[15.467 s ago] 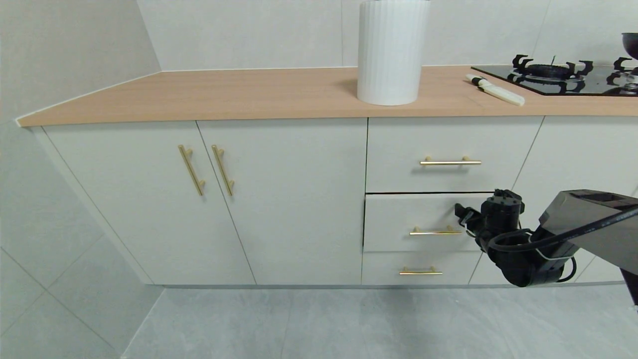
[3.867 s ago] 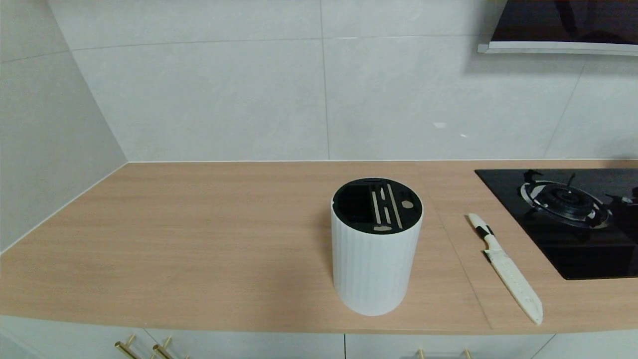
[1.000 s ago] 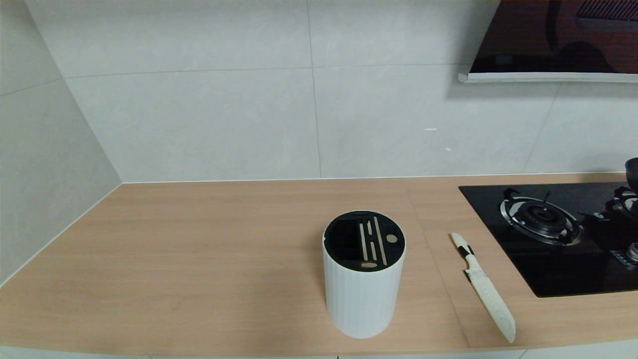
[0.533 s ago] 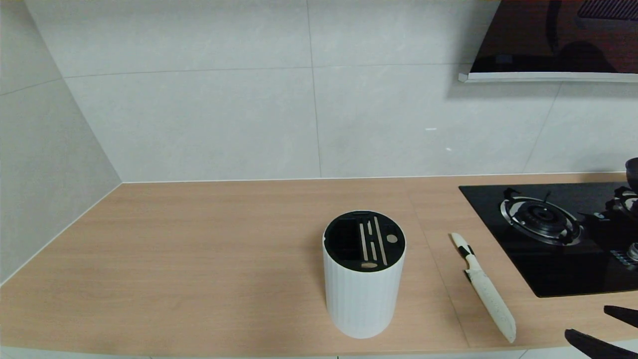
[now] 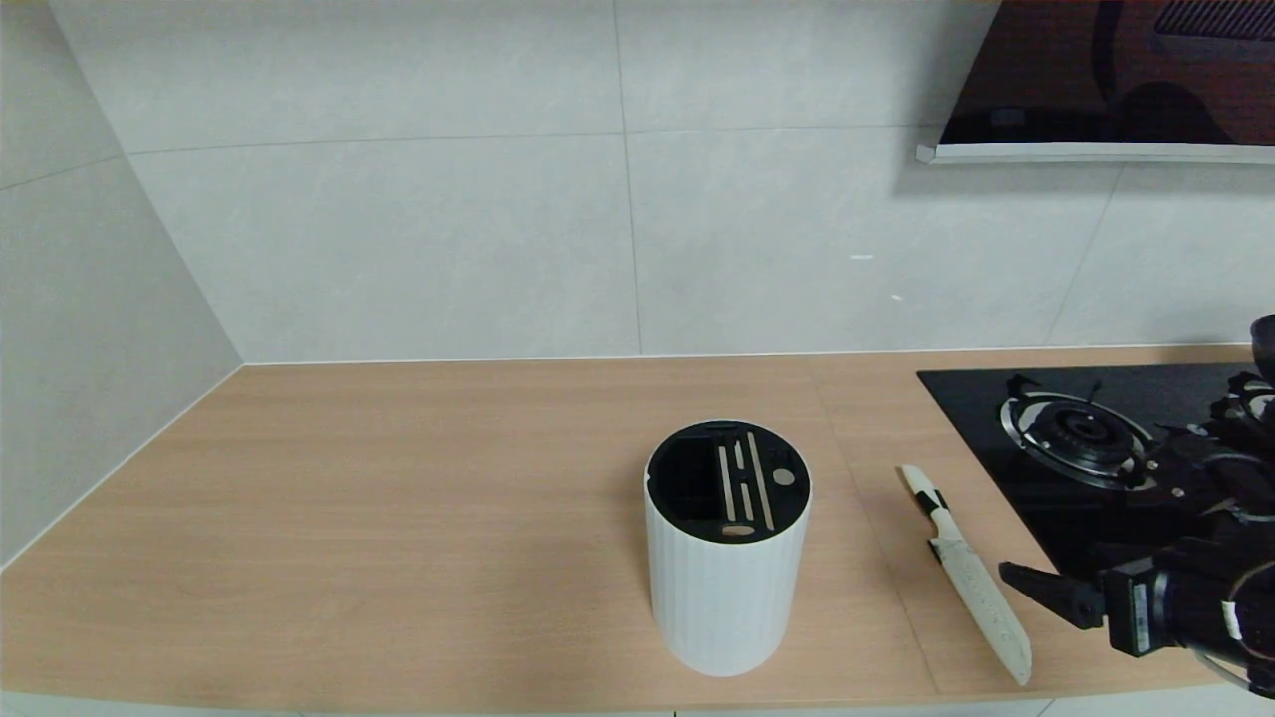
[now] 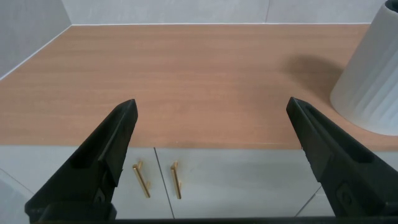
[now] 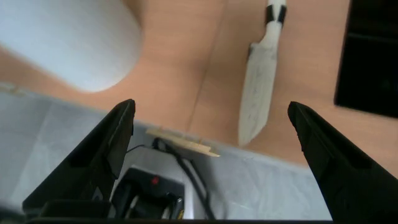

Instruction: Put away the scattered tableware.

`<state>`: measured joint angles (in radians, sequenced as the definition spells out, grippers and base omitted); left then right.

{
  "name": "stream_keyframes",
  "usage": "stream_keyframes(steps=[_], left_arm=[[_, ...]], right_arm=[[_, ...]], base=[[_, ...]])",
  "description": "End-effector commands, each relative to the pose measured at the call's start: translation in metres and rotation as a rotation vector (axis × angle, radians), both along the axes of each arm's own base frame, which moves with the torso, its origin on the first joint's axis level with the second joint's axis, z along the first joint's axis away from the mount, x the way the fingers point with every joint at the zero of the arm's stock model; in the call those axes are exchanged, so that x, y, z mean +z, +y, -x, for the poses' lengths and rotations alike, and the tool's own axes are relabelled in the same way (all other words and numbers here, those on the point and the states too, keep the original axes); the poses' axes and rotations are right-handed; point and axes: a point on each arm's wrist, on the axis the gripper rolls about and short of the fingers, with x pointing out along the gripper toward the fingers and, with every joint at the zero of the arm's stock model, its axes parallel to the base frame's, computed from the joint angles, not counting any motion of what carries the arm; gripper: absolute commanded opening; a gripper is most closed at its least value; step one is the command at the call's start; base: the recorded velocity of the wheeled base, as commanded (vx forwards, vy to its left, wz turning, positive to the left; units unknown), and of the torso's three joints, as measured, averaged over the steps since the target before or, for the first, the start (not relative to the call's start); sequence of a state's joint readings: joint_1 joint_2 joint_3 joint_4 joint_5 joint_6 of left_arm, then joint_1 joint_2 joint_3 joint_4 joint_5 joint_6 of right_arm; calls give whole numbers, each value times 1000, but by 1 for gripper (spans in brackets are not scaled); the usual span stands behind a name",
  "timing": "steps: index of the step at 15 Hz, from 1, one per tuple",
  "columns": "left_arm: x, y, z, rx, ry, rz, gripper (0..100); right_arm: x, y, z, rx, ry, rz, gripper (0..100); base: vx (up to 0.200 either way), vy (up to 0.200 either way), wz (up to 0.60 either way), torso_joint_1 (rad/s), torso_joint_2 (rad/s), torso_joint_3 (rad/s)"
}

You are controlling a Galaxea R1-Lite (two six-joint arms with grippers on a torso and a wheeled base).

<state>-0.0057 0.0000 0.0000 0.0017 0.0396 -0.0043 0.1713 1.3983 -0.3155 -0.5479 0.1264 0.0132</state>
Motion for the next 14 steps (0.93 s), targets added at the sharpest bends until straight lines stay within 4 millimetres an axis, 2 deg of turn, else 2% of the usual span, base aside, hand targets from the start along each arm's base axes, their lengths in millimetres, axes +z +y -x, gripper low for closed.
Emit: stream_keyframes(steps=[1,3,5,10,14], left_arm=[[0,0,0,0,0,0,100],[0,0,0,0,0,0,100],[0,0,0,1,0,0,100],[0,0,0,0,0,0,100],[0,0,0,0,0,0,100]], right_arm=[[-32,5,-32,-28,83,46,100],[-36,5,-51,-113,55,124,100],[-37,8,-68,-119,42,143,100],[-62,16,-83,-94,99,161,100],[-82,19,-102,-149,32,173,100]], base=[[0,0,0,0,0,0],[0,0,0,0,0,0],[0,0,0,0,0,0],[0,0,0,0,0,0],[0,0,0,0,0,0]])
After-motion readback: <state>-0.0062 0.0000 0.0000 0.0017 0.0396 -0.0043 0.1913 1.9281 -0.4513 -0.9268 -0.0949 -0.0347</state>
